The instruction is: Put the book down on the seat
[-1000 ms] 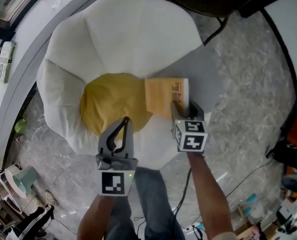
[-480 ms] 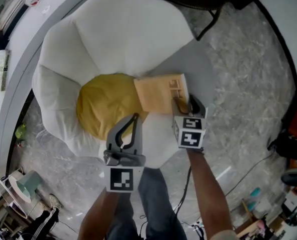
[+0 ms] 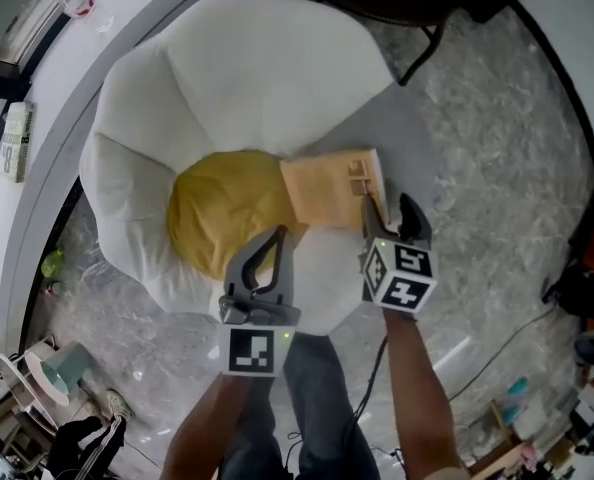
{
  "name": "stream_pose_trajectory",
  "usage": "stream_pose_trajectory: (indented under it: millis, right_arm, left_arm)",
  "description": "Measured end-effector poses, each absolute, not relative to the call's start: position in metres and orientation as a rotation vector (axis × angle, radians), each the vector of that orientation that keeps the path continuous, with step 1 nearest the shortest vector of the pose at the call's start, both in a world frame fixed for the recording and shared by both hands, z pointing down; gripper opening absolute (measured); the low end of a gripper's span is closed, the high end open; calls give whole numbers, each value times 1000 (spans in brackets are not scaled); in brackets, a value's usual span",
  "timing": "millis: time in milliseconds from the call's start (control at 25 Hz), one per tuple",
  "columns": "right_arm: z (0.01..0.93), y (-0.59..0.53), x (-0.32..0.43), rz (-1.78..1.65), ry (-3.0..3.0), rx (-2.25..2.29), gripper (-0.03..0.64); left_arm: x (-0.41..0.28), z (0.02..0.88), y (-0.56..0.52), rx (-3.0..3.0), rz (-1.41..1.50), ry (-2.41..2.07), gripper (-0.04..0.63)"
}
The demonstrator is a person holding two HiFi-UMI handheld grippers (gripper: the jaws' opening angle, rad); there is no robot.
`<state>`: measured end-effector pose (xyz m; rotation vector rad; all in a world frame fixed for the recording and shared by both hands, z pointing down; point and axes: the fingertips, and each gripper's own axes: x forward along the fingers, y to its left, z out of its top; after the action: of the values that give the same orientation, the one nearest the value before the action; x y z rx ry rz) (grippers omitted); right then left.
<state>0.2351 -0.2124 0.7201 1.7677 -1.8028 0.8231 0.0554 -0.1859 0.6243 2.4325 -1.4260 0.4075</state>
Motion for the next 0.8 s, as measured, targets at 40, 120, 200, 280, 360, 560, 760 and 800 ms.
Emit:
stream_pose_trajectory:
  millis: [40, 120, 200, 280, 360, 560, 760, 800]
  right_arm:
    - [709, -213, 234, 810, -1823, 1788, 265]
    - [689, -213, 225, 781, -1879, 1794, 265]
    - [669, -212, 212, 743, -1938, 1783, 239]
    - [648, -212, 199, 690, -1979, 1779, 193]
    - [631, -210, 188, 670, -2019, 1780, 136]
    - [593, -204, 162, 736, -2136, 1796, 5]
    - [525, -199, 128, 606, -2223, 1769, 5]
    - [507, -197, 120, 571, -2245, 1760, 5]
  left_arm:
    - [52, 622, -187, 2428, 405, -1438, 6]
    - [44, 612, -191, 2425, 385, -1467, 6]
    - [35, 601, -194, 2419, 361, -1495, 6]
    - [25, 589, -195, 2408, 338, -1523, 6]
    - [15, 577, -195, 2405, 336, -1543, 6]
    - [-7, 544, -193, 2406, 298, -1601, 6]
    - [-32, 492, -188, 2404, 259, -1637, 6]
    - [-38, 479, -186, 2402, 260, -1643, 6]
